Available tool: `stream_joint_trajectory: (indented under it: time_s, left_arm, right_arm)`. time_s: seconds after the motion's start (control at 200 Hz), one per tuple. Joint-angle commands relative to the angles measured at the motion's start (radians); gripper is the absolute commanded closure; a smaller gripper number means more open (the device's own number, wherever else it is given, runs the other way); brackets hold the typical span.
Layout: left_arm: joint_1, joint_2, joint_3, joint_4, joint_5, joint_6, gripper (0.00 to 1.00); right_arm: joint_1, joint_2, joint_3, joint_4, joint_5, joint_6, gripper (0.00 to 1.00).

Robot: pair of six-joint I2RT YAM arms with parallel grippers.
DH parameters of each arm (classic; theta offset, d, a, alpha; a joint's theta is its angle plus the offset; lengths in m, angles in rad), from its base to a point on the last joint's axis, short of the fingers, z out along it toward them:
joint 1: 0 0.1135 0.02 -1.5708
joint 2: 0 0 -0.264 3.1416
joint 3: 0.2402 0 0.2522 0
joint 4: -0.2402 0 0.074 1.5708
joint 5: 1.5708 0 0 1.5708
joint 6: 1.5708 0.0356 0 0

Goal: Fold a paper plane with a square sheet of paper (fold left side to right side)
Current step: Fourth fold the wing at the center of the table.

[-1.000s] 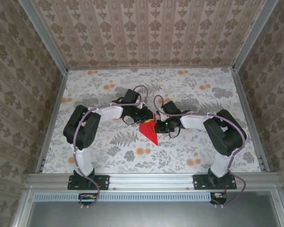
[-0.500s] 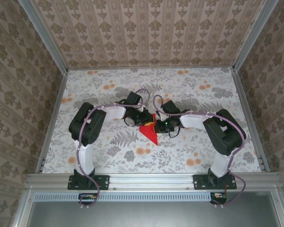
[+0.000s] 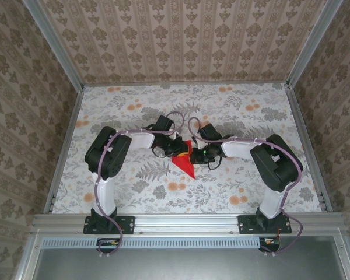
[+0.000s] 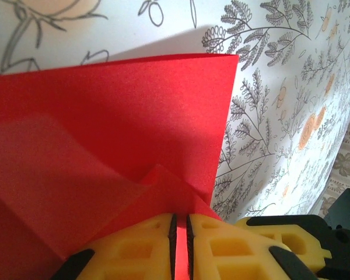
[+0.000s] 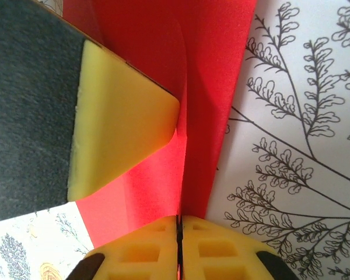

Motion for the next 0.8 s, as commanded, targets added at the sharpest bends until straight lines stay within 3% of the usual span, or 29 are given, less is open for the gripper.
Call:
stream_joint_trajectory:
  time_s: [0.0,0.15,0.3,0.505,0.795]
  left_arm:
    - [0.006,0.033,-0.042,-0.049,-0.056,0.031,0.84]
    - [0.007,0.032,-0.057,-0.055,-0.071,0.037,0.84]
    - [0.006,0.03,-0.059,-0.055,-0.072,0.039,0.85]
    - [0.006,0.025,-0.058,-0.056,-0.072,0.039,0.85]
    - [0.006,0.026,-0.055,-0.055,-0.07,0.034,0.85]
  right_arm:
    - [0.011,0.007,0.011,-0.11,0.033,0.002,0.86]
    - [-0.002,-0.083,0.024,-0.146,0.044,0.006,0.74]
    - [-0.008,-0.173,0.019,-0.185,0.029,0.009,0.7]
    - [0.0,-0.229,-0.041,-0.086,-0.133,0.085,0.78]
    - [0.032,-0.106,-0.045,0.05,-0.246,0.161,0.83]
